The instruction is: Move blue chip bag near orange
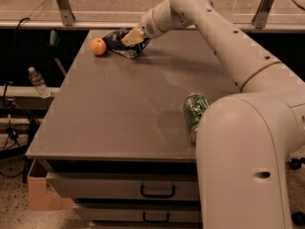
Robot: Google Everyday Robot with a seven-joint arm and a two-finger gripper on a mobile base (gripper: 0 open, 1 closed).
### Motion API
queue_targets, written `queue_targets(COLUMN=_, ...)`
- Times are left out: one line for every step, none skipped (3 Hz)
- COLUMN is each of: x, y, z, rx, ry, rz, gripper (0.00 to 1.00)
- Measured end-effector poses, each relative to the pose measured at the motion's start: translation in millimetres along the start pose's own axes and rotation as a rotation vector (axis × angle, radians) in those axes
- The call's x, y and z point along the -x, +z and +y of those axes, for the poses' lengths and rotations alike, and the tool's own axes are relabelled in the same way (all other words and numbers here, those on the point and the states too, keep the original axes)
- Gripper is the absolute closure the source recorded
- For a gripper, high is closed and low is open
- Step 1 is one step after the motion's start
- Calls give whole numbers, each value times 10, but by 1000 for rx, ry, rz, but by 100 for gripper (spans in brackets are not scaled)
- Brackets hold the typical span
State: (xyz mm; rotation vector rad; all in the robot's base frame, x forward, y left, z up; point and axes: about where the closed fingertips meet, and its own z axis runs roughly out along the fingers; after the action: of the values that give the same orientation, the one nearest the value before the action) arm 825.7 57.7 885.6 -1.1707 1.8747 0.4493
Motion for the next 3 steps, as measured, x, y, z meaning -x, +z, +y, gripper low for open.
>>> queue_targets(x=-36, y=22, z=17, rx=2, ry=6, rz=6, gripper=0)
queue_targets(x=-51, y=-50, z=-26, rx=-16, ry=6, rz=2, gripper=0)
queue_targets(x=-88, y=-440, z=-110, rx=-54, ry=4, rz=-25, gripper=0)
